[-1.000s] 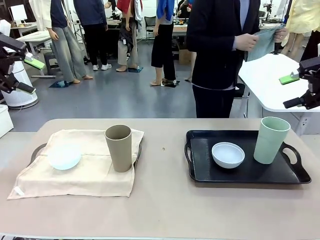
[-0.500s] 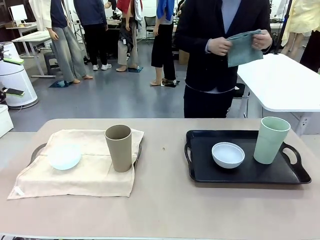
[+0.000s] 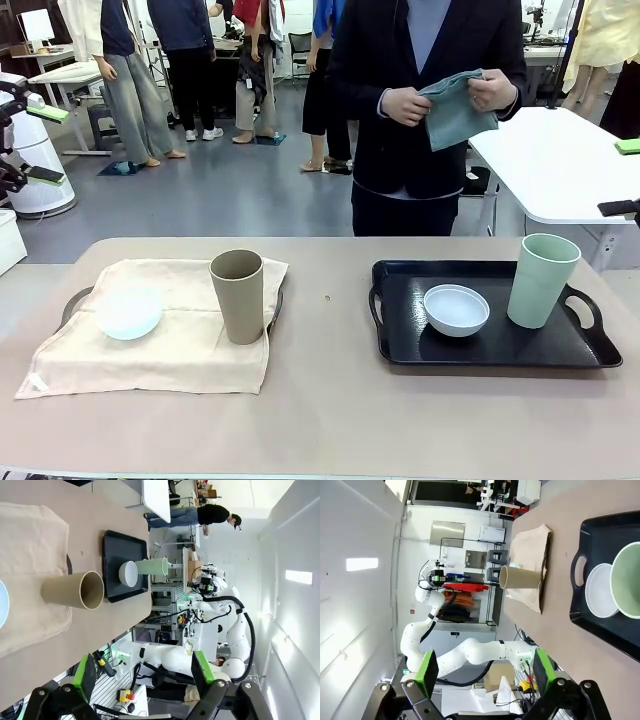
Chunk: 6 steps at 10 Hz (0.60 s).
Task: Set up a tray with a mat and arrange the tableware.
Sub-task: Pick up the Picnic Bowl and Reusable plastic cup from the Handle tray in front of the human's position and hold them in the air.
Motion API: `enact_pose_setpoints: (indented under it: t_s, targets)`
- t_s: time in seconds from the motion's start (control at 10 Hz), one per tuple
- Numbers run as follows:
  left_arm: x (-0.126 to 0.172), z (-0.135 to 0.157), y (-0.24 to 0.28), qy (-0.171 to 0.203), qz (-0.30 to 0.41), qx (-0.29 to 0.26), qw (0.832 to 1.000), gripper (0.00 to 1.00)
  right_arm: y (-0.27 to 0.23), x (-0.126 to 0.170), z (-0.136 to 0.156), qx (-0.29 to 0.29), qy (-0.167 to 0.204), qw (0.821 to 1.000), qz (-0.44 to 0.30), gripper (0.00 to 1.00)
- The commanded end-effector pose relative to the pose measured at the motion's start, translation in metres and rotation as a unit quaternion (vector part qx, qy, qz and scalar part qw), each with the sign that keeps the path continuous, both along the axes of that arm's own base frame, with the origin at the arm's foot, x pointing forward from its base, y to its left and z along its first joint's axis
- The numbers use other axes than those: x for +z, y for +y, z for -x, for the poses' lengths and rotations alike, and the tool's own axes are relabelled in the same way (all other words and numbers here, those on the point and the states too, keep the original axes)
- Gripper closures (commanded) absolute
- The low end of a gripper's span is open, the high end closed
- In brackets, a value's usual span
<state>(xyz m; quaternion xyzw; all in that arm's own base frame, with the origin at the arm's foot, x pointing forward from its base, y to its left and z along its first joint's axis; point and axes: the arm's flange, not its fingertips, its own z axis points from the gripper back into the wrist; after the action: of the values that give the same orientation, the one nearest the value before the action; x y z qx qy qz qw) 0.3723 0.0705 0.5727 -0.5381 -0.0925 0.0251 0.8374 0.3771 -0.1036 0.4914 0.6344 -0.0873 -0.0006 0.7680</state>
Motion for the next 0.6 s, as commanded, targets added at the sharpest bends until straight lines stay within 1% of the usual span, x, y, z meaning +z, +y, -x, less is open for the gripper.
enact_pose_setpoints:
  t_s: [0.0, 0.5]
  targets:
    - [0.0, 0.0013, 0.0028, -0.006, 0.0, 0.005, 1.0, 0.0, -0.0047, 0.0017, 0.0023, -0.006, 0.003, 1.0, 0.003, 0.0]
    - [0.0, 0.0013, 0.0028, -0.006, 0.0, 0.005, 1.0, 0.0, -0.0047, 0.0017, 0.0023, -0.006, 0.003, 1.0, 0.003, 0.0]
